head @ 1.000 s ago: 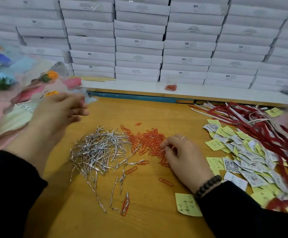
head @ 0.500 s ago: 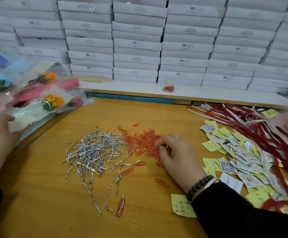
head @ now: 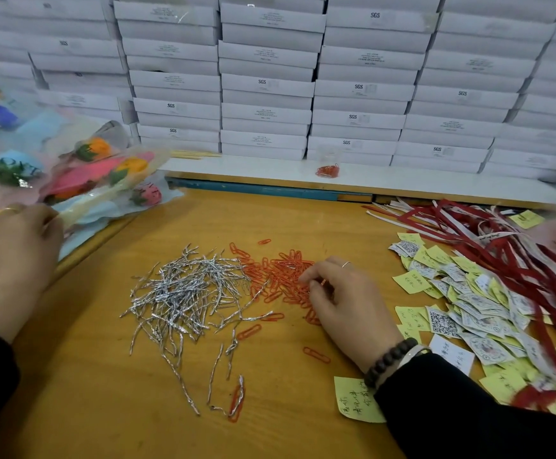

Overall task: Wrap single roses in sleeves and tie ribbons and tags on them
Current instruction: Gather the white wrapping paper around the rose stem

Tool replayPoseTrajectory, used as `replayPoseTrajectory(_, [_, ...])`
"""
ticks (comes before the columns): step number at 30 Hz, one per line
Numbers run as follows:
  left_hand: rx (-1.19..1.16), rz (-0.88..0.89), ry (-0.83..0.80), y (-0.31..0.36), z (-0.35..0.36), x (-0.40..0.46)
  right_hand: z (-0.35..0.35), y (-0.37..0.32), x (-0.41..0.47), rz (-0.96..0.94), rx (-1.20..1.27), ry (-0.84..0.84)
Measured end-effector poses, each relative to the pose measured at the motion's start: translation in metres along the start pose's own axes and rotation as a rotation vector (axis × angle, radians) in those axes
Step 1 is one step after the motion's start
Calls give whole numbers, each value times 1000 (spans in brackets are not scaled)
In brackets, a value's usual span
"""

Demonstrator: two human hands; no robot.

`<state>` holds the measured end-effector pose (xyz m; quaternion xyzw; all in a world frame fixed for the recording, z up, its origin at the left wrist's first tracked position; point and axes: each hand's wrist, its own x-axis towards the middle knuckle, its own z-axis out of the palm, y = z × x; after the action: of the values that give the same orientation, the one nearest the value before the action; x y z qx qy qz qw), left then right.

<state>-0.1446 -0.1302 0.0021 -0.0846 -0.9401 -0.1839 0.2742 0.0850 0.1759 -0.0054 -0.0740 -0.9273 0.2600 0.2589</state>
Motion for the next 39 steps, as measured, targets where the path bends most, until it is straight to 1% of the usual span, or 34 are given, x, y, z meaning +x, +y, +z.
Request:
replayPoseTrajectory(3, [-44, 61, 70, 50, -18, -19, -1, -2, 1, 9, 24, 1])
replayPoseTrajectory(6, [-12, 253, 142, 97, -27, -40, -3, -8, 4, 34, 112, -20])
replayPoseTrajectory(9, [-50, 450, 146, 143, -35, -64, -2, -18, 6, 107, 328, -139])
replayPoseTrajectory(11, [-89, 574, 107, 164, -35, -81, -1, -26, 5, 194, 528, -204])
replayPoseTrajectory(13, [-130, 644, 20, 180, -34, -94, 1, -31, 5, 283, 708, -211])
replayPoseTrajectory(16, [-113, 768, -57, 195, -33, -109, 0, -32, 6, 440, 923, -222])
replayPoseTrajectory(18, [-148, 826, -87, 201, -32, -116, 0, -30, 6, 533, 1045, -190])
replayPoseTrajectory(20, [-208, 852, -116, 207, -31, -124, 1, -25, 7, 608, 1086, -101])
replayPoseTrajectory(21, [-270, 837, -155, 210, -31, -128, 1, -22, 7, 635, 1088, -48])
replayPoseTrajectory(23, [-433, 745, -282, 213, -33, -131, -1, -16, 11, 663, 1100, 40])
replayPoseTrajectory(25, [-592, 608, -413, 213, -40, -130, -7, -9, 15, 667, 1117, 106])
replayPoseTrajectory(28, [-783, 344, -537, 208, -47, -121, -15, 1, 20, 662, 1116, 165])
replayPoseTrajectory(30, [-909, 183, -738, 203, -47, -116, -18, 6, 20, 657, 1111, 154])
replayPoseTrajectory(32, [-996, 100, -984, 200, -46, -117, -17, 7, 20, 640, 1074, 105])
replayPoseTrajectory(33, [-1043, 68, -1063, 200, -43, -119, -17, 6, 20, 623, 1044, 77])
replayPoseTrajectory(35, [-1152, -13, -1107, 201, -37, -124, -16, 3, 20, 587, 1009, 37])
replayPoseTrajectory(39, [-1285, -168, -1002, 204, -28, -128, -17, -1, 18, 514, 1026, -45])
